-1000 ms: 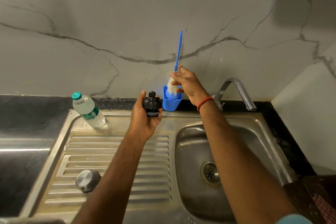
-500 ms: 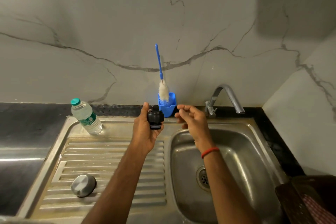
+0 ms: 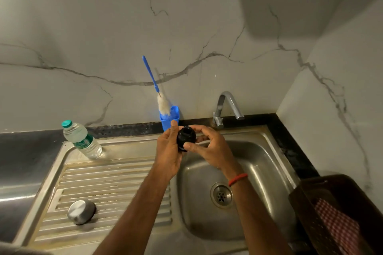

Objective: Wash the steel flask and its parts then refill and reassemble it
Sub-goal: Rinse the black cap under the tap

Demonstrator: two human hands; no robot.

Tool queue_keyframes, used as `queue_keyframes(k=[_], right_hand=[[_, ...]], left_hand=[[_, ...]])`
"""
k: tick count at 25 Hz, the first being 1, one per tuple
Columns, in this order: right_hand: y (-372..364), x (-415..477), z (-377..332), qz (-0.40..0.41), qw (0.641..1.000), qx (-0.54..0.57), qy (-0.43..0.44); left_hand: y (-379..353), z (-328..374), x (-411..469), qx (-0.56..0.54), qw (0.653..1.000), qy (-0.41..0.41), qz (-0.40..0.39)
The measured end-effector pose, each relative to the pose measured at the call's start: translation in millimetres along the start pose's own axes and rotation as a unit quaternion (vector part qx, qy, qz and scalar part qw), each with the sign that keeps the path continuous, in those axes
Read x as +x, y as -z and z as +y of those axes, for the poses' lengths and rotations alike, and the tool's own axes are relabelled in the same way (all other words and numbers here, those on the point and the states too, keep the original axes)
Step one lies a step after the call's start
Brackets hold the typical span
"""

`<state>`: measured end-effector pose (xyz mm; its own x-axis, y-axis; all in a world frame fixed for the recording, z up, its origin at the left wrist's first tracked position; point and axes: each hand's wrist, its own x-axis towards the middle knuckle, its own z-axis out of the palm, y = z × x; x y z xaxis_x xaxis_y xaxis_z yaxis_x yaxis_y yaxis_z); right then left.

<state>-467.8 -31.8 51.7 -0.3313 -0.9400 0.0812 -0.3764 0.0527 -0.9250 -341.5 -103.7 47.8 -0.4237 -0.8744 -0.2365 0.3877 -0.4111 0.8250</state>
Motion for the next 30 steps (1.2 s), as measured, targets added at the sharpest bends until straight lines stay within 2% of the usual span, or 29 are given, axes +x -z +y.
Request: queue_keyframes(k=[3,5,11,17,26,30], right_hand=[[0,-9,12,0.042,0.998,-0.032,0.028],[1,-12,20,0.054,0.998,-0.013,0.024],[18,-19,47,0.053,0.997,0.048,-0.002],[32,-14,82,0.119,0.993,0.004,0.013],[60,7,122,0.161,0.983,0.042,-0.071],[67,15,137,0.189,0.976,0.059,-0.092]], left_hand=[[-16,-15,-8,0.017,1.000,-0.023,0.013],[-20,-24,-9,0.025,0.999,-0.030,0.025],[-22,-56,0,0.058,0.997,0.026,0.033],[-40,-82,15,0.102,0.994,0.025,0.022],[-68,-90,72,0.173,0.978,0.095,0.065],[-82,-91,101,0.245,0.965,0.075,0.052]])
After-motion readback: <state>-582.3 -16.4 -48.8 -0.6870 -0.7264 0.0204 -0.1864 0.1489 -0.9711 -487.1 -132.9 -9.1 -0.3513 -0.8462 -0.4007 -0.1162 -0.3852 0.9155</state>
